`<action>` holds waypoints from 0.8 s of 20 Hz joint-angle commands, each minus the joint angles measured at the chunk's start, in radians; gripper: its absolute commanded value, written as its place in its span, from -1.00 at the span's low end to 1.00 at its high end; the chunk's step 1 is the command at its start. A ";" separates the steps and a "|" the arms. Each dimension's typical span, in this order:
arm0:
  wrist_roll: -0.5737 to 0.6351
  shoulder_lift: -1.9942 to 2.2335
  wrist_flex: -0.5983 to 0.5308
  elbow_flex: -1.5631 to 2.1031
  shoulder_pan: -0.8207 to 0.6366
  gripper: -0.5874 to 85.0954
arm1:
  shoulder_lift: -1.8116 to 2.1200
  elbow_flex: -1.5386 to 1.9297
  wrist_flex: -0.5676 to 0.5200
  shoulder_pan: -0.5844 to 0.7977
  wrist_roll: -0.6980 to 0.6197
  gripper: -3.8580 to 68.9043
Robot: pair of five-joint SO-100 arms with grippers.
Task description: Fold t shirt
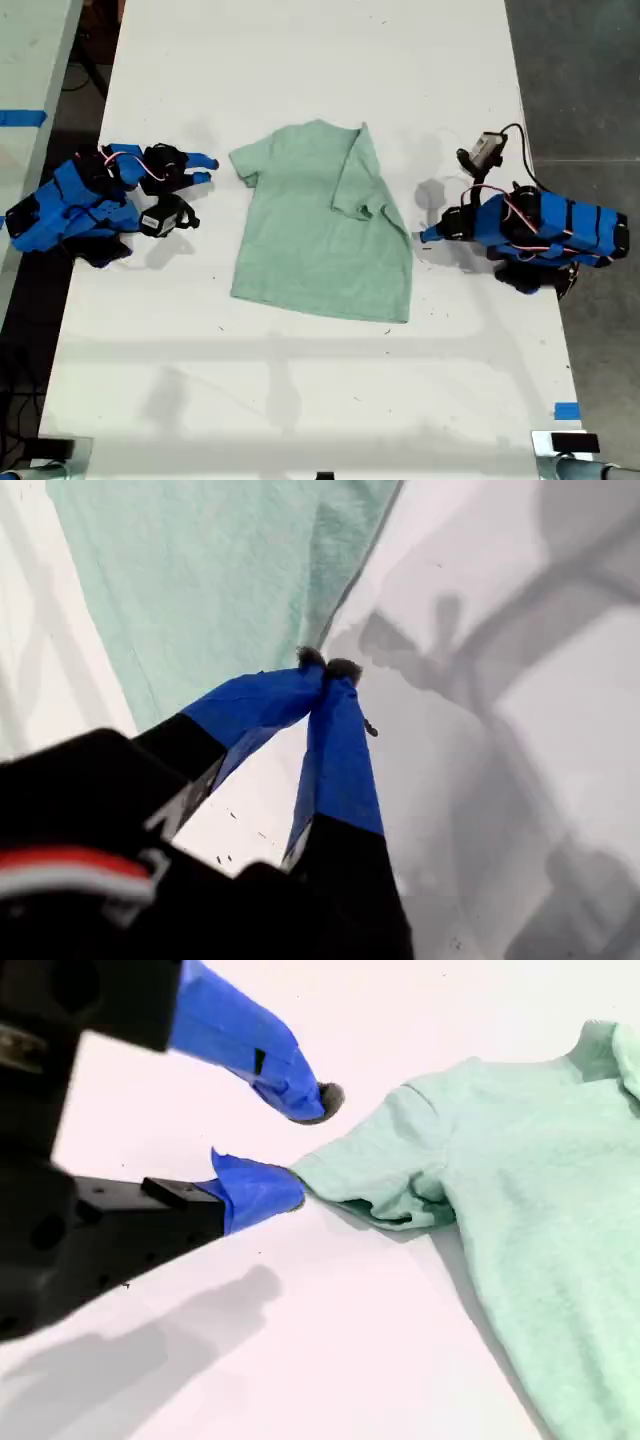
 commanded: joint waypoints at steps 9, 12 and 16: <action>0.008 0.006 -0.003 0.008 0.459 -0.68 | 0.015 0.046 0.003 -0.018 0.014 -0.88; 0.008 0.006 -0.003 0.008 0.414 -0.68 | 0.015 0.046 0.003 -0.017 0.009 -0.88; 0.008 0.006 -0.003 0.008 0.302 -0.68 | 0.015 0.046 0.003 -0.018 0.009 -0.88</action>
